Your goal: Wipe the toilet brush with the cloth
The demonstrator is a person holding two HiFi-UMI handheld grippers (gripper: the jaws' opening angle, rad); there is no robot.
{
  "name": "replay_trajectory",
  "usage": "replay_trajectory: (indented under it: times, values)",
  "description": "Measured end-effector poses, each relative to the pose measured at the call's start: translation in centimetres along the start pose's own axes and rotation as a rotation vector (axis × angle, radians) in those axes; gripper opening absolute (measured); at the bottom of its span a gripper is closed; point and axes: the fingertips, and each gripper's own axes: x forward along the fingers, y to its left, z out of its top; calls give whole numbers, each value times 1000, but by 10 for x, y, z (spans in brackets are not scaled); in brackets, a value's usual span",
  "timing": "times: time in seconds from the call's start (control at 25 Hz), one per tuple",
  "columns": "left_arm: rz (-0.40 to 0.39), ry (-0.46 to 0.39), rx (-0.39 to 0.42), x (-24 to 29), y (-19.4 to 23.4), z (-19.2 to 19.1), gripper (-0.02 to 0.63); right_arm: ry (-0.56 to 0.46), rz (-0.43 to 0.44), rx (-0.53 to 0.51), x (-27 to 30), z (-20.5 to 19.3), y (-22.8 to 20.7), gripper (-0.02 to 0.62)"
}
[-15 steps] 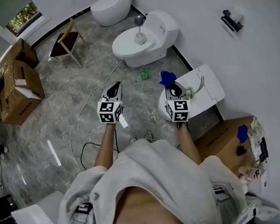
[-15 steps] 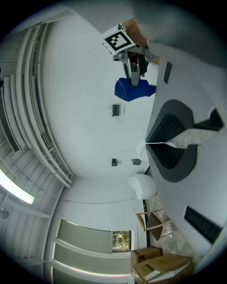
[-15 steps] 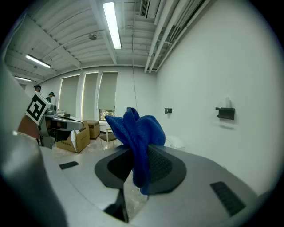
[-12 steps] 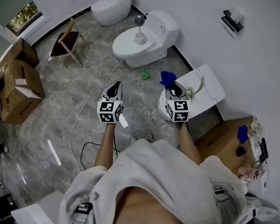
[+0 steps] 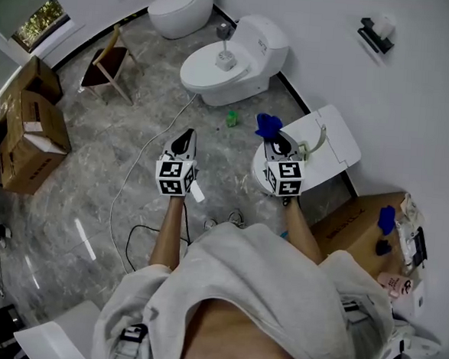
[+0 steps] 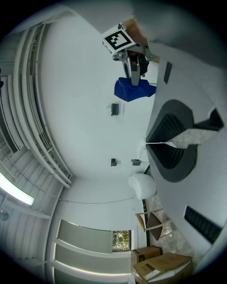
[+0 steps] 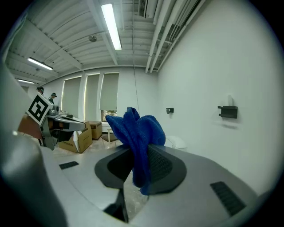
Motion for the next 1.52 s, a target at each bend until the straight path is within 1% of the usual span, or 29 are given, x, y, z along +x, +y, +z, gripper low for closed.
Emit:
replay_trajectory:
  times: [0.24, 0.44, 0.56, 0.76, 0.96, 1.36, 1.52]
  values:
    - [6, 16, 0, 12, -8, -2, 23, 2, 31, -8, 11, -2, -7, 94]
    - [22, 32, -8, 20, -6, -7, 23, 3, 48, 5, 24, -4, -11, 94]
    - [24, 34, -4, 30, 2, -7, 23, 11, 50, 9, 37, -5, -14, 94]
    - [16, 39, -25, 57, 21, -10, 23, 21, 50, 7, 68, -4, -17, 94]
    - [-6, 23, -27, 102, 55, 0, 23, 18, 35, -4, 118, 8, -22, 94]
    - [-73, -16, -17, 190, 142, 49, 23, -3, -23, -26, 229, 72, -26, 94]
    - [-88, -25, -14, 217, 177, 63, 23, -5, -36, -31, 266, 89, -22, 94]
